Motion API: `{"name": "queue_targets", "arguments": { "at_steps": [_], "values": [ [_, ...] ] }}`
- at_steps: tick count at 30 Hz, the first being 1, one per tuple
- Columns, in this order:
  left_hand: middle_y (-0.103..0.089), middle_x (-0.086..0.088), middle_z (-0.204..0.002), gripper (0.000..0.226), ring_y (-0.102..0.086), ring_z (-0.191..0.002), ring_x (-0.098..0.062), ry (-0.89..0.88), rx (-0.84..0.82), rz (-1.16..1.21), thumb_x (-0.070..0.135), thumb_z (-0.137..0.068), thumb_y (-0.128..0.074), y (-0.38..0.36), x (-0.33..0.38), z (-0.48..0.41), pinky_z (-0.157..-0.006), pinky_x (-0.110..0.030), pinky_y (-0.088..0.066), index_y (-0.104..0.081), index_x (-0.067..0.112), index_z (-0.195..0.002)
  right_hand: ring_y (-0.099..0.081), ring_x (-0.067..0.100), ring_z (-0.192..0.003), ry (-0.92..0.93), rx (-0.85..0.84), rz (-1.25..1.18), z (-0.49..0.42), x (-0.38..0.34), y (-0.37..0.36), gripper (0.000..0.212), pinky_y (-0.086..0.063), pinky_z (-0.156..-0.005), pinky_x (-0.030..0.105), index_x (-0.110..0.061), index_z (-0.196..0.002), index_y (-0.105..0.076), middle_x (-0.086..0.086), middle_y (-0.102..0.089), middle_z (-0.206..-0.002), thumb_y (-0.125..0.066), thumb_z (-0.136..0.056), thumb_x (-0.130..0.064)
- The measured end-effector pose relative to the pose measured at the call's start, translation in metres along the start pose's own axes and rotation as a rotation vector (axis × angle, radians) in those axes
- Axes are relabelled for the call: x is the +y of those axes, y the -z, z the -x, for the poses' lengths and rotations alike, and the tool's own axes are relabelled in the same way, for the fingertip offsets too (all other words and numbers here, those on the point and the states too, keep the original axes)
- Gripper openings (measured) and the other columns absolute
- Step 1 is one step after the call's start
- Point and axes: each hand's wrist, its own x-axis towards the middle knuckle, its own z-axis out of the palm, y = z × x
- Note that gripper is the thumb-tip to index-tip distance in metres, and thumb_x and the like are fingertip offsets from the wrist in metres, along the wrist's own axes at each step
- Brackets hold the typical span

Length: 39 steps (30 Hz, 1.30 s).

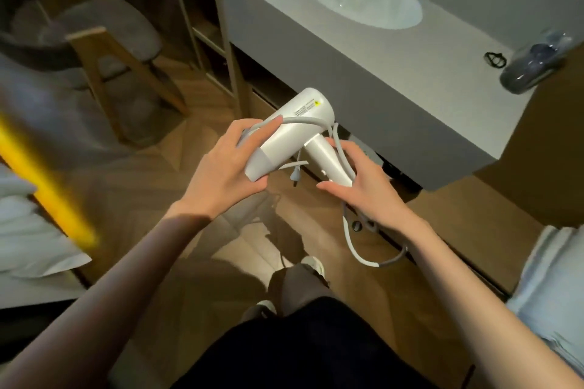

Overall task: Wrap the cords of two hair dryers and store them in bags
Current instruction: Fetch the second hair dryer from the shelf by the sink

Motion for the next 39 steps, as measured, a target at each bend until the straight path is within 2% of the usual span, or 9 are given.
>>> {"name": "queue_targets", "arguments": {
  "at_steps": [3, 7, 12, 17, 20, 23, 31, 35, 39],
  "values": [
    [-0.041, -0.011, -0.134, 0.081, -0.04, -0.12, -0.018, 0.039, 0.015, 0.004, 0.05, -0.075, -0.054, 0.013, -0.045, -0.017, -0.087, -0.018, -0.039, -0.032, 0.019, -0.146, -0.054, 0.003, -0.102, 0.027, -0.027, 0.013, -0.049, -0.015, -0.012, 0.069, -0.046, -0.078, 0.016, -0.029, -0.139, -0.036, -0.012, -0.051, -0.126, -0.073, -0.081, -0.034],
    [-0.039, -0.008, -0.137, 0.082, -0.044, -0.12, -0.019, 0.089, 0.055, -0.036, 0.044, -0.075, -0.06, 0.033, -0.105, -0.047, -0.088, -0.028, -0.048, -0.03, 0.021, -0.148, -0.057, 0.009, -0.102, 0.075, -0.057, 0.015, -0.127, -0.036, -0.026, 0.068, -0.049, -0.08, 0.02, -0.031, -0.139, -0.036, -0.008, -0.055, -0.126, -0.073, -0.082, -0.033],
    [-0.039, -0.012, -0.136, 0.094, -0.046, -0.116, -0.026, 0.138, 0.052, -0.101, 0.02, -0.069, -0.078, 0.067, -0.182, -0.097, -0.077, -0.039, -0.054, -0.028, 0.022, -0.148, -0.055, -0.002, -0.098, 0.111, -0.125, 0.004, -0.235, -0.064, -0.041, 0.068, -0.043, -0.073, 0.007, -0.028, -0.139, -0.037, -0.012, -0.053, -0.123, -0.073, -0.082, -0.031],
    [-0.036, -0.012, -0.14, 0.092, -0.043, -0.123, -0.026, 0.175, 0.07, -0.159, 0.025, -0.074, -0.078, 0.109, -0.25, -0.145, -0.082, -0.039, -0.054, -0.026, 0.023, -0.149, -0.049, -0.02, -0.098, 0.14, -0.179, -0.024, -0.335, -0.103, -0.053, 0.064, -0.039, -0.075, -0.001, -0.028, -0.136, -0.039, -0.032, -0.048, -0.108, -0.074, -0.082, -0.028],
    [-0.035, -0.011, -0.141, 0.095, -0.044, -0.123, -0.028, 0.208, 0.085, -0.155, 0.024, -0.073, -0.08, 0.131, -0.29, -0.17, -0.086, -0.043, -0.053, -0.024, 0.025, -0.15, -0.052, -0.009, -0.1, 0.149, -0.21, -0.016, -0.389, -0.124, -0.06, 0.066, -0.042, -0.075, 0.004, -0.03, -0.138, -0.037, -0.029, -0.048, -0.112, -0.073, -0.083, -0.031],
    [-0.036, -0.01, -0.141, 0.097, -0.042, -0.123, -0.026, 0.207, 0.091, -0.137, 0.022, -0.071, -0.08, 0.148, -0.332, -0.195, -0.088, -0.042, -0.052, -0.024, 0.026, -0.15, -0.053, 0.005, -0.103, 0.16, -0.222, 0.023, -0.441, -0.14, -0.071, 0.068, -0.043, -0.077, 0.011, -0.029, -0.14, -0.034, -0.013, -0.048, -0.126, -0.072, -0.083, -0.032],
    [-0.033, -0.01, -0.14, 0.082, -0.041, -0.12, -0.02, 0.083, 0.066, -0.017, 0.034, -0.08, -0.066, 0.179, -0.471, -0.274, -0.089, -0.035, -0.052, -0.023, 0.023, -0.149, -0.056, 0.009, -0.103, 0.096, -0.132, 0.026, -0.566, -0.178, -0.107, 0.069, -0.051, -0.077, 0.02, -0.031, -0.141, -0.034, -0.008, -0.05, -0.128, -0.072, -0.083, -0.032],
    [-0.032, -0.008, -0.142, 0.09, -0.038, -0.125, -0.021, 0.045, 0.01, -0.012, 0.024, -0.077, -0.074, 0.209, -0.528, -0.325, -0.094, -0.035, -0.049, -0.02, 0.027, -0.15, -0.056, 0.008, -0.104, 0.028, -0.054, -0.012, -0.626, -0.205, -0.119, 0.069, -0.051, -0.082, 0.026, -0.034, -0.139, -0.036, -0.01, -0.052, -0.126, -0.073, -0.081, -0.034],
    [-0.032, -0.009, -0.144, 0.095, -0.039, -0.126, -0.022, -0.049, -0.021, -0.034, 0.021, -0.074, -0.076, 0.237, -0.572, -0.385, -0.097, -0.033, -0.043, -0.02, 0.025, -0.15, -0.053, -0.003, -0.101, -0.013, 0.075, -0.023, -0.679, -0.23, -0.114, 0.07, -0.041, -0.076, 0.015, -0.038, -0.137, -0.039, -0.018, -0.052, -0.121, -0.076, -0.078, -0.034]
  ]
}}
